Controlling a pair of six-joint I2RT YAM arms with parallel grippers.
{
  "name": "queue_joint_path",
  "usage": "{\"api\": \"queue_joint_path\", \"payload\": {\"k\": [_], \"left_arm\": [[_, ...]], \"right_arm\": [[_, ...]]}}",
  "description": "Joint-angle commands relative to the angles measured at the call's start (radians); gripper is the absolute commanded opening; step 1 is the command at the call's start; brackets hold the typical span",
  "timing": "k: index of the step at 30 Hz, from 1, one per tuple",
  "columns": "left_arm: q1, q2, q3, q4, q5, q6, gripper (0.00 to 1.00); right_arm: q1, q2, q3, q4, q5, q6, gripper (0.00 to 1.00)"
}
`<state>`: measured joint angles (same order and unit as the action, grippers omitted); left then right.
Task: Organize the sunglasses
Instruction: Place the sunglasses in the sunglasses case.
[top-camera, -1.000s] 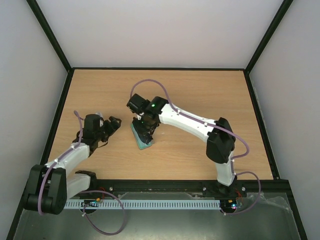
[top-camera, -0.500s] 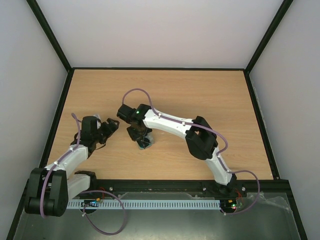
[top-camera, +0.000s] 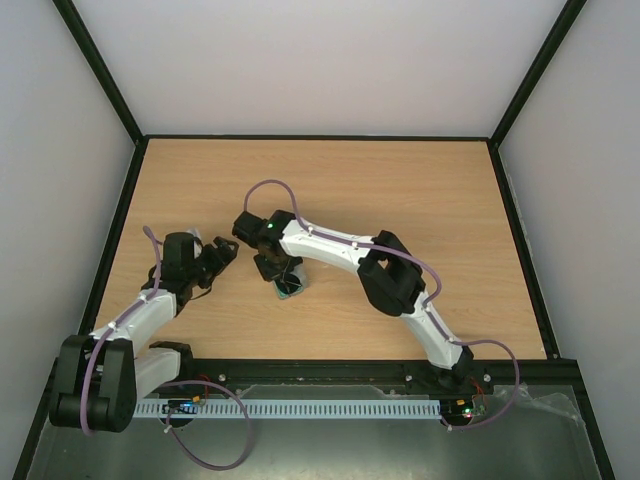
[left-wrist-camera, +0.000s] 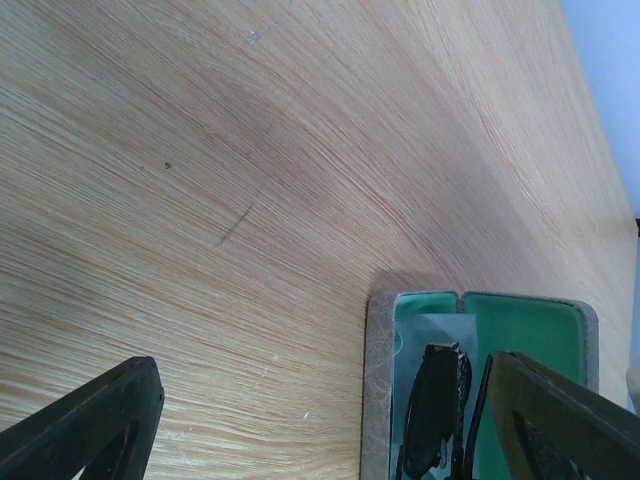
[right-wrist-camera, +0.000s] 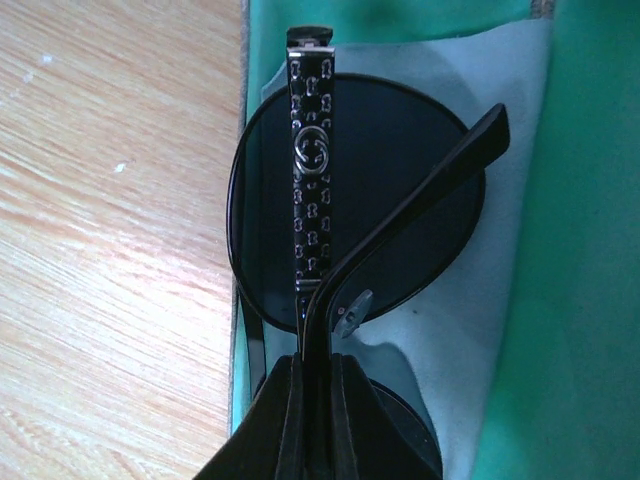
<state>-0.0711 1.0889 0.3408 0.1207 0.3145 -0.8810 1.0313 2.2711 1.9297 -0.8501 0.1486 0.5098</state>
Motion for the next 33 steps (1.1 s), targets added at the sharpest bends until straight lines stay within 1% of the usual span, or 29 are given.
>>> {"api": "queue_joint_path", "payload": {"k": [1,7,17,33], "left_arm": [[0.007,0.005,-0.009,0.001,0.009,0.011,0.92],[0.007,0.009,-0.012,0.009,0.01,0.01,0.91],[0.007,0.02,-0.018,0.022,0.018,0.012,0.91],[0.005,0.031,-0.026,0.04,0.021,0.01,0.91]], "right_arm": [[-0.02,0.022,0.035,-0.023,0.023,0.009,0.01],[-0.027,0.03,0.04,-0.018,0.038,0.012,0.01],[-0.026,0.057,0.035,-0.002,0.004,0.002,0.01],[0.011,0.057,0.039,-0.006,-0.001,-0.083,0.02]]}}
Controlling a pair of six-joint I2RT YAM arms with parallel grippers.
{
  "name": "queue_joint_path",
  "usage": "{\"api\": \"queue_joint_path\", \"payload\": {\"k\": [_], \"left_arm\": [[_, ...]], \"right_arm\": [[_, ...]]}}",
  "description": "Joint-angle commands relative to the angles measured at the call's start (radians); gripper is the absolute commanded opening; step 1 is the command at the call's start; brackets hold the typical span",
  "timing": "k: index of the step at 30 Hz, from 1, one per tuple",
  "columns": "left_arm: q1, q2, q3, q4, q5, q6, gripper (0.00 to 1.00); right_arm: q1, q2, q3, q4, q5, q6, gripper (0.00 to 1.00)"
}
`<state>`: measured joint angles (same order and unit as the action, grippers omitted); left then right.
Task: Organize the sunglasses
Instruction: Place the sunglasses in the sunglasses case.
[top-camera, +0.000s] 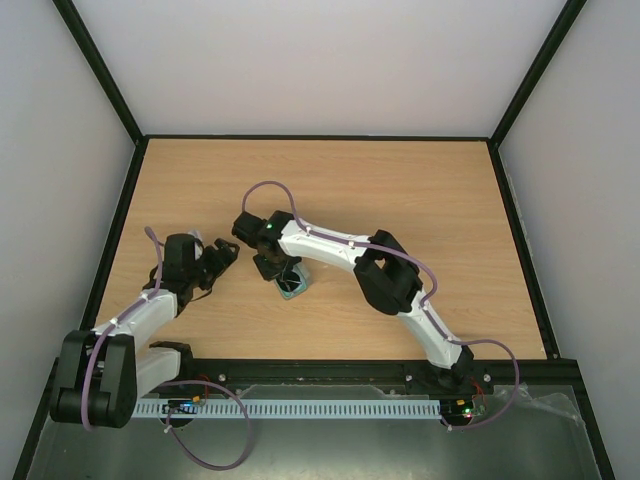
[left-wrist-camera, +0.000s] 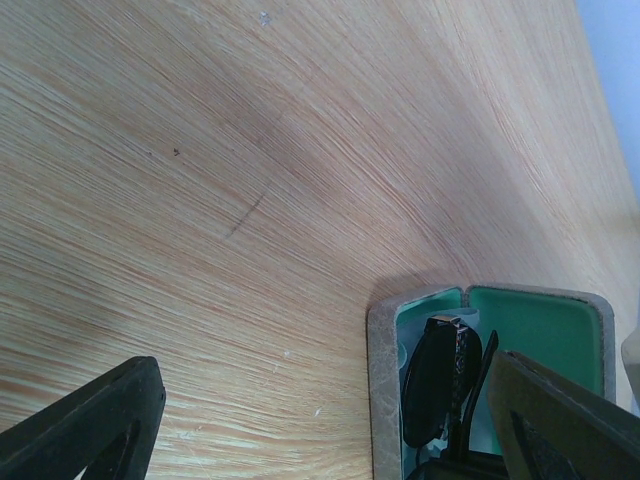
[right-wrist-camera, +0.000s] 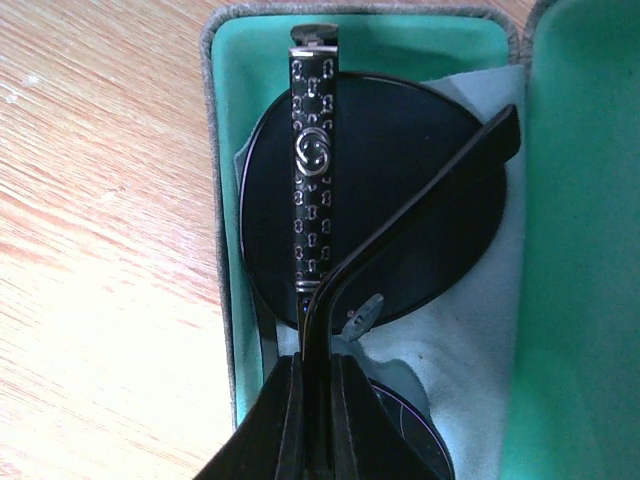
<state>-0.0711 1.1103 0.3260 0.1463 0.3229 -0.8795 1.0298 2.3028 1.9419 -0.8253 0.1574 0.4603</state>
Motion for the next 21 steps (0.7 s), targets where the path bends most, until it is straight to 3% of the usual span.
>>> {"api": "queue_joint_path", "payload": {"k": [1,6,21], "left_arm": [[0.005,0.01,-0.013,0.016,0.013,0.007,0.91],[0.004,0.013,-0.013,0.019,0.013,0.006,0.91],[0.004,0.013,-0.002,0.012,0.013,0.01,0.9]], "right_arm": [[0.014,0.026,0.027,-0.031,-0.01,-0.038,0.01],[0.013,0.038,0.044,-0.046,0.0,-0.048,0.03],[0.016,-0.013,0.071,-0.097,0.023,-0.039,0.25]]}}
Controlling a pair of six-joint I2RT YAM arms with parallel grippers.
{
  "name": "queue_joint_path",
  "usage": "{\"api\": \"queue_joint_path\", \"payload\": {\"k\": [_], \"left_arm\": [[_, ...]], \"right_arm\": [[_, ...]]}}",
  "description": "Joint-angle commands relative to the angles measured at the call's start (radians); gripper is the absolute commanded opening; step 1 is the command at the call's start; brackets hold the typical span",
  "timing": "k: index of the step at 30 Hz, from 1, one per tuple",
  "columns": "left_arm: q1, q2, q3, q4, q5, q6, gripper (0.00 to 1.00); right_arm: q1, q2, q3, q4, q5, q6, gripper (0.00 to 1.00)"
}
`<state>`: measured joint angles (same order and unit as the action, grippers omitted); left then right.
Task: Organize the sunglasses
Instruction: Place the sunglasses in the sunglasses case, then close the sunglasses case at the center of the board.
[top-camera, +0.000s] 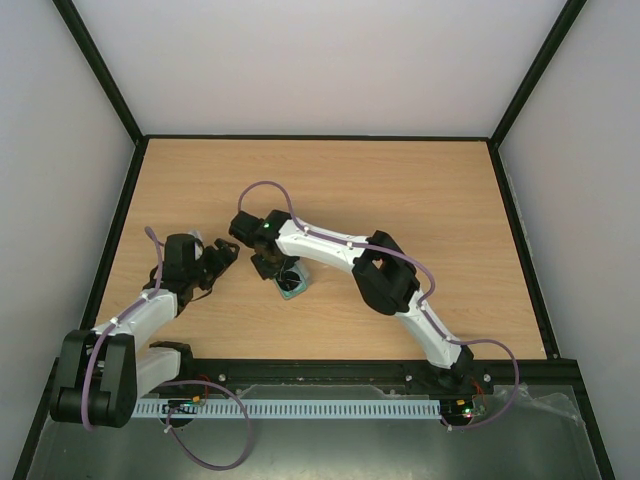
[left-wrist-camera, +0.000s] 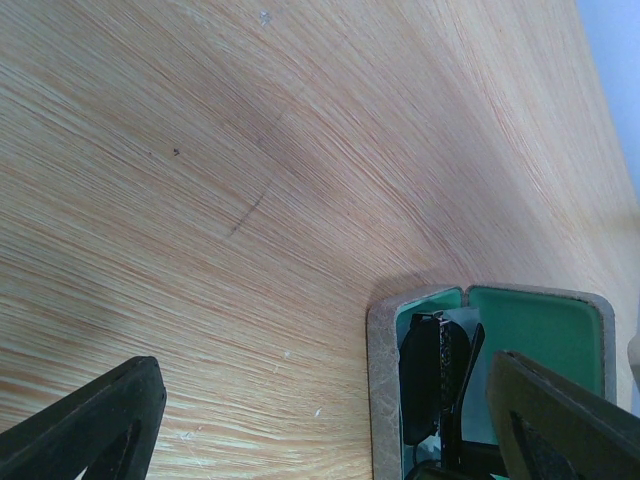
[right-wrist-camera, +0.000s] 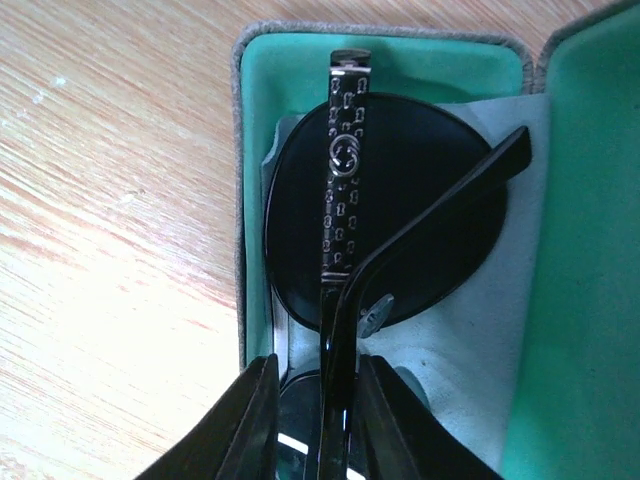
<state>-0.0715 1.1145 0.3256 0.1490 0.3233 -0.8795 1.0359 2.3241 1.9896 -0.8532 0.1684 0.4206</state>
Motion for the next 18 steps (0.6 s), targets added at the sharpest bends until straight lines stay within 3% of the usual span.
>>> {"api": "queue_joint_path", "payload": {"k": [1,9,12,15,18], "left_arm": [[0.004,0.008,-0.001,0.008,0.013,0.01,0.9],[0.004,0.008,0.005,-0.005,0.005,0.016,0.9],[0.004,0.01,0.005,-0.003,0.004,0.016,0.91],[0.004,0.009,0.001,-0.009,0.006,0.017,0.91],[0.001,0.006,-0.021,-0.007,0.014,0.015,0.96]], "right_arm": [[0.01,-0.039,0.022,-0.071,0.012,0.002,0.28],[0.03,-0.146,0.065,-0.088,0.038,0.014,0.34],[0.031,-0.233,0.054,-0.08,0.029,0.019,0.41],[0.004,-0.36,-0.057,-0.018,0.022,0.033,0.47],[-0.111,-0.511,-0.264,0.1,-0.089,0.05,0.51]]}}
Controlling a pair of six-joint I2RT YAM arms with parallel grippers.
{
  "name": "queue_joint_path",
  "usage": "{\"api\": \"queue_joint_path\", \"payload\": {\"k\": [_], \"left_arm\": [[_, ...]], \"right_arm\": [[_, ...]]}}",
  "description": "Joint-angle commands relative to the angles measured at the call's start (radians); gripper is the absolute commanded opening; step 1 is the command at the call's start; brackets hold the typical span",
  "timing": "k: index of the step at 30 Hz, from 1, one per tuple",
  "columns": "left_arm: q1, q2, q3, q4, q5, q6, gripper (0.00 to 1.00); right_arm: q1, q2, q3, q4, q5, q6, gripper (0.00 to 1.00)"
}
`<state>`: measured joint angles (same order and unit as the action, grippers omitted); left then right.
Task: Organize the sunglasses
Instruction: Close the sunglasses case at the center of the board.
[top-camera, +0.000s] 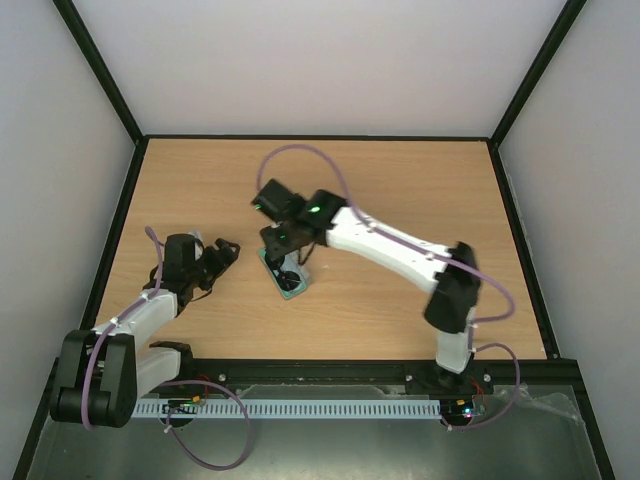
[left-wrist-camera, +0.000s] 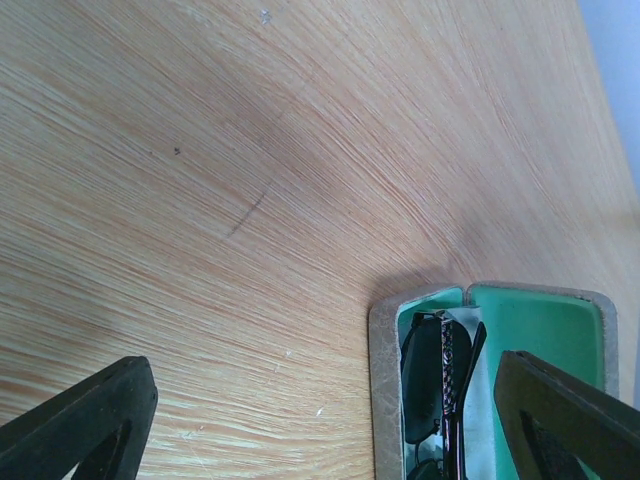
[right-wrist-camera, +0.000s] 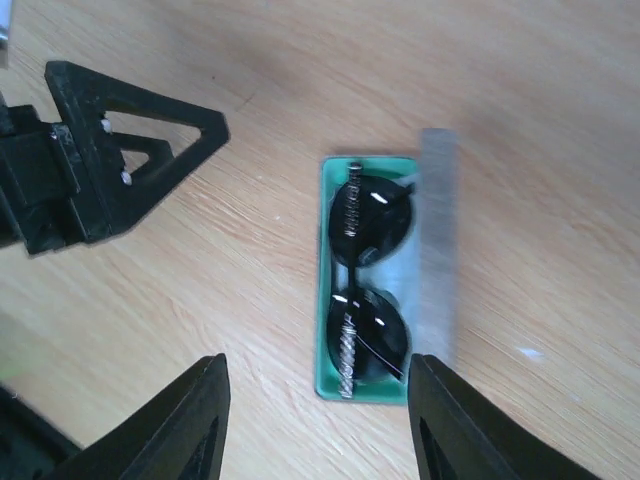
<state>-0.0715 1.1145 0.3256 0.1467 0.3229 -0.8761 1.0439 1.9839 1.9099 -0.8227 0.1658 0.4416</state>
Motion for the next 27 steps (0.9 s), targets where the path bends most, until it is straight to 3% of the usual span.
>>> {"api": "queue_joint_path", "payload": {"k": [1,3,6,9,11,12,13,14,15,17,19,27], "left_arm": [[-0.001,0.007,-0.029,0.0,0.02,0.01,0.97],[-0.012,0.011,-0.045,0.009,0.028,0.006,0.99],[-0.036,0.025,-0.067,0.018,0.033,-0.004,1.0],[-0.054,0.031,-0.089,0.022,0.023,-0.009,1.0],[-0.066,0.041,-0.097,0.029,0.007,-0.012,0.93],[-0.072,0.05,-0.098,0.039,0.008,-0.015,0.82],[-0.08,0.068,-0.096,0.05,0.01,-0.016,0.65],[-0.088,0.083,-0.094,0.061,0.01,-0.02,0.44],[-0.097,0.098,-0.092,0.072,0.008,-0.023,0.29],[-0.12,0.141,-0.081,0.09,-0.002,-0.029,0.12],[-0.143,0.189,-0.071,0.125,0.0,-0.04,0.05],[-0.264,0.377,0.017,0.241,-0.025,-0.092,0.02]], "right_arm": [[-0.165,-0.209,-0.262,0.117,-0.13,0.034,0.53],[-0.265,-0.254,-0.384,0.175,-0.193,0.034,0.59],[-0.34,-0.283,-0.502,0.249,-0.263,0.025,0.76],[-0.384,-0.295,-0.595,0.337,-0.337,0.033,0.81],[-0.401,-0.273,-0.61,0.364,-0.362,0.037,0.73],[-0.402,-0.26,-0.615,0.386,-0.374,0.037,0.62],[-0.403,-0.246,-0.619,0.401,-0.395,0.038,0.45],[-0.403,-0.231,-0.616,0.41,-0.418,0.042,0.33],[-0.403,-0.219,-0.617,0.423,-0.441,0.046,0.29],[-0.4,-0.214,-0.631,0.471,-0.499,0.06,0.27],[-0.39,-0.213,-0.636,0.491,-0.535,0.063,0.22],[-0.302,-0.152,-0.61,0.473,-0.568,0.061,0.22]]}}
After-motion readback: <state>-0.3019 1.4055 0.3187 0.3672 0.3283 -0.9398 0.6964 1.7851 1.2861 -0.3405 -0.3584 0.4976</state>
